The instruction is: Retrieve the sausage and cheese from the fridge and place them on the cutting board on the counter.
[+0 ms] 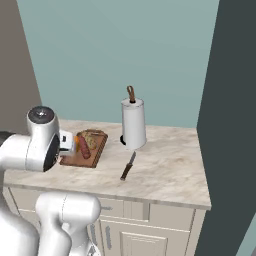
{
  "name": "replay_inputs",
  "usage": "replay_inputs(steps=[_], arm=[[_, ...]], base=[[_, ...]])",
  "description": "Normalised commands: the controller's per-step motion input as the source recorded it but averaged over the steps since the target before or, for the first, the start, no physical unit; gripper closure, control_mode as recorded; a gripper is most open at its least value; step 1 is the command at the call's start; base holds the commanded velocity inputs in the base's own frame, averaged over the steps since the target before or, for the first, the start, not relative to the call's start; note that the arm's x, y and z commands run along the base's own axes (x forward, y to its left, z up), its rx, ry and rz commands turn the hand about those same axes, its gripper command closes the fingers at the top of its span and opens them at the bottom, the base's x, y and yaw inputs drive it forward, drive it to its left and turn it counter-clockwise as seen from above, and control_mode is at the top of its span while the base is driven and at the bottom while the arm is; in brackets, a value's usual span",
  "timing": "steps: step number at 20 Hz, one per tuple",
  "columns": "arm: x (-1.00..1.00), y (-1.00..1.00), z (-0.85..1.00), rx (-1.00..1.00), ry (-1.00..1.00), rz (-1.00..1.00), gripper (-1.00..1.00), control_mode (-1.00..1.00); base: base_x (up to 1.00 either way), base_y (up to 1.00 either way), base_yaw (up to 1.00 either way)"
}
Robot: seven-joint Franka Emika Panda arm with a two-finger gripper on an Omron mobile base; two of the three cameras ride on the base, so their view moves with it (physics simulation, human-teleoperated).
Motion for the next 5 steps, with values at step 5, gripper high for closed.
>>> replay_inputs(steps=[5], arm=[[-0.84,-0.33,0.48,-0.02,-0.01,-0.1,-1.0,-1.0]], base=[[0.0,0.0,0.0]])
